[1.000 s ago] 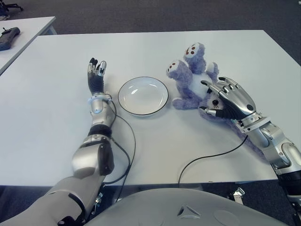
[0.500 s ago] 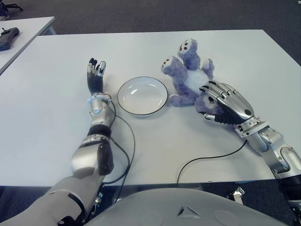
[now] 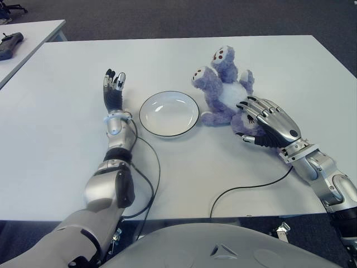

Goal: Put the doll into the plate.

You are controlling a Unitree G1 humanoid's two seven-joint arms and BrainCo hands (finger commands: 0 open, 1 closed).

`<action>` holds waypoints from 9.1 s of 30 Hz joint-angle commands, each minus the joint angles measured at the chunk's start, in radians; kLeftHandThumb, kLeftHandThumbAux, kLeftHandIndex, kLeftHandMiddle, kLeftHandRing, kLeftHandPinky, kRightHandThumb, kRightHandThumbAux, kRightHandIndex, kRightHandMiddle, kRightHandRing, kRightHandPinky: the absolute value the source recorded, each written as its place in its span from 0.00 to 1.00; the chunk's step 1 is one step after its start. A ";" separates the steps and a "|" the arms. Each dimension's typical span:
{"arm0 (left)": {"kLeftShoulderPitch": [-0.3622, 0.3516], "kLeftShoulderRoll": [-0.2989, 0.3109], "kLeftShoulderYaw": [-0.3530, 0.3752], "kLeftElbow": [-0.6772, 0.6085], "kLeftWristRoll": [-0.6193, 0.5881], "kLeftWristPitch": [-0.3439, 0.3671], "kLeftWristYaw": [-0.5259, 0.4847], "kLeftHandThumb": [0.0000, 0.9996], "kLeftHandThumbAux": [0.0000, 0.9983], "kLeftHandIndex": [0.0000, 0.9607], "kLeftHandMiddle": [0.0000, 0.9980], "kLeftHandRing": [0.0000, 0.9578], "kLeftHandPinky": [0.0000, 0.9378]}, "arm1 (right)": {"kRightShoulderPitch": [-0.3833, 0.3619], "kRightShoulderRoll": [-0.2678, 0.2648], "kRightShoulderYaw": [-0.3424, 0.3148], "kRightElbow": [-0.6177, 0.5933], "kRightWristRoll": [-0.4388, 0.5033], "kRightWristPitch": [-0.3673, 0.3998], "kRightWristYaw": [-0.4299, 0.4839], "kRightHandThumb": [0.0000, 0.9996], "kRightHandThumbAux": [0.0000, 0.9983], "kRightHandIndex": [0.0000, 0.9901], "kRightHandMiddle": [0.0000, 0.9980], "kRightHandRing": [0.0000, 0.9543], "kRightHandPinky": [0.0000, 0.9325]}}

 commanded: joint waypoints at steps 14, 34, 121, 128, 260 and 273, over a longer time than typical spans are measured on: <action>0.312 -0.054 0.029 0.199 -0.027 0.010 -0.007 0.00 0.52 0.00 0.00 0.00 0.00 | -0.049 0.058 0.086 0.181 -0.108 -0.012 -0.145 0.38 0.35 0.01 0.00 0.00 0.00; 0.310 -0.048 0.034 0.200 -0.032 -0.001 -0.014 0.00 0.49 0.00 0.01 0.00 0.00 | -0.090 0.077 0.127 0.250 -0.110 -0.037 -0.237 0.37 0.38 0.04 0.00 0.00 0.00; 0.298 -0.031 0.038 0.207 -0.049 0.012 -0.019 0.00 0.46 0.00 0.00 0.00 0.00 | -0.308 0.230 0.082 0.397 0.066 -0.389 -0.553 0.39 0.44 0.23 0.27 0.24 0.22; 0.297 -0.032 0.045 0.206 -0.059 0.011 -0.032 0.00 0.45 0.00 0.01 0.00 0.00 | -0.272 0.214 0.069 0.338 0.060 -0.292 -0.438 0.36 0.33 0.01 0.02 0.01 0.01; 0.309 -0.004 0.087 0.211 -0.088 -0.010 -0.091 0.00 0.40 0.00 0.01 0.01 0.04 | -0.220 0.116 0.054 0.413 -0.197 0.187 -0.058 0.31 0.30 0.00 0.00 0.00 0.00; 0.309 -0.004 0.086 0.213 -0.086 -0.008 -0.086 0.00 0.41 0.00 0.01 0.01 0.03 | -0.274 0.129 0.095 0.527 -0.167 0.180 -0.147 0.33 0.31 0.01 0.00 0.00 0.00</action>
